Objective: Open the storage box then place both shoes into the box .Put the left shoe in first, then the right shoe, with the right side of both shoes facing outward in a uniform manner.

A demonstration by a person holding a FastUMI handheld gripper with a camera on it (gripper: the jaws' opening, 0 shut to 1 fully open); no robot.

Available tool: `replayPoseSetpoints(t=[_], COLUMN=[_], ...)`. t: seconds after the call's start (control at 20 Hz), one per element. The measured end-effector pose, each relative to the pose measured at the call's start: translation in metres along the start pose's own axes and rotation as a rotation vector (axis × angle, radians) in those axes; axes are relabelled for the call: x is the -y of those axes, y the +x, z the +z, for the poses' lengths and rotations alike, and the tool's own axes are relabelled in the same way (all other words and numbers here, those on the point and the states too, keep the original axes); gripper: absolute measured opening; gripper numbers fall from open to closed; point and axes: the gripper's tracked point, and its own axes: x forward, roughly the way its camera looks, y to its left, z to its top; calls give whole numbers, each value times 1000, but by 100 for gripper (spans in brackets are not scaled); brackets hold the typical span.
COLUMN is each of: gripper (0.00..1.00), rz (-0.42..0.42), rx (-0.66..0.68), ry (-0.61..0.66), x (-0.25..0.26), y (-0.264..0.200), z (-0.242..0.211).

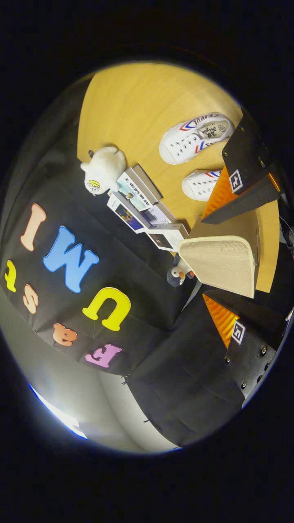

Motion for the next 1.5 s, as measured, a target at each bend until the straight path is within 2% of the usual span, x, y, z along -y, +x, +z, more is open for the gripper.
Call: replayPoseSetpoints(t=[0.2, 0.45, 0.9, 1.0, 1.15, 1.2, 1.3, 1.35, 1.5], gripper=[98, 97, 95, 87, 86, 64, 45, 39, 38], rz=[33, 21, 39, 51, 54, 47, 30, 32, 43], rx=[-95, -165, -278, -304, -342, -348, -354, -357, -359], ry=[146, 261, 383, 412, 421, 426, 422, 421, 396], x=[6, 21, 26, 24, 22, 24, 28, 27, 25], y=[12, 26, 54, 59, 62, 63, 67, 66, 72], z=[-24, -49, -87, -95, -105, -105, -108, -108, -106])
